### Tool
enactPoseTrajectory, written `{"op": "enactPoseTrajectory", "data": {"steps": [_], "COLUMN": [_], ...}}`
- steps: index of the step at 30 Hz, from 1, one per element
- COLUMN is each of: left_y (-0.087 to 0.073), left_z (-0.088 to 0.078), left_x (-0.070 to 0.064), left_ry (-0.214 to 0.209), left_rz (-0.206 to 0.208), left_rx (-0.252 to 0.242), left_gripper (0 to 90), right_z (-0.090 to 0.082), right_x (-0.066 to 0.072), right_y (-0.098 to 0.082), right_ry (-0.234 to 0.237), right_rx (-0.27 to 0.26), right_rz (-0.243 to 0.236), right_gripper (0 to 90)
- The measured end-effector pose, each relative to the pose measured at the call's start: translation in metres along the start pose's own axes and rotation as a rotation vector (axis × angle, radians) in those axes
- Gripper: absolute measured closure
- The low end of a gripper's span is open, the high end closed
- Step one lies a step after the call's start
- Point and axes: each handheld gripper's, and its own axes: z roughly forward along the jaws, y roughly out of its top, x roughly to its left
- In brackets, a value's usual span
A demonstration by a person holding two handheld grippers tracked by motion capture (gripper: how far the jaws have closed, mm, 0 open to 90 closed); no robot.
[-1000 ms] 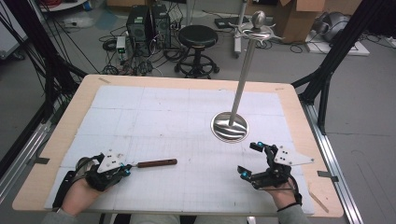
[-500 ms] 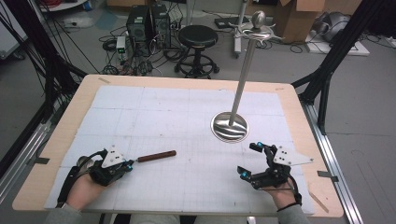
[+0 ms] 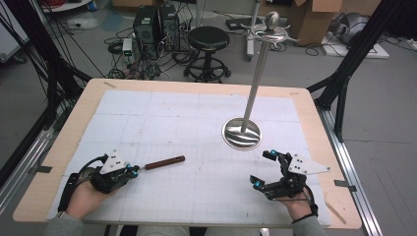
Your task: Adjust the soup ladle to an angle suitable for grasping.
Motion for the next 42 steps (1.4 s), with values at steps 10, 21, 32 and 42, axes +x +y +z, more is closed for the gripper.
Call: {"op": "enactPoseTrajectory", "data": {"steps": [10,21,32,42], "left_y": [0.002,0.003,0.008,0.028], "left_z": [-0.027,-0.036,-0.041,-0.044], "left_x": [0.015,0.035,0.046,0.047], "left_ry": [-0.139,-0.221,-0.379,-0.334], "left_rz": [-0.009,0.009,0.049,0.202], "left_rx": [-0.127,-0.06,-0.061,0.092], "left_gripper": [66.5,21.2,6.5,6.5], "right_z": [0.001,0.006,0.012,0.01], "right_x": [0.0,-0.003,-0.006,-0.003], "right_y": [-0.001,-0.005,-0.004,-0.003], "right_ry": [0.006,0.062,0.111,0.123], "right_rx": [0.009,0.044,0.047,0.051], "right_rz": [0.006,0.047,0.079,0.075], "right_gripper": [2.8,2.8,2.8,2.8]}}
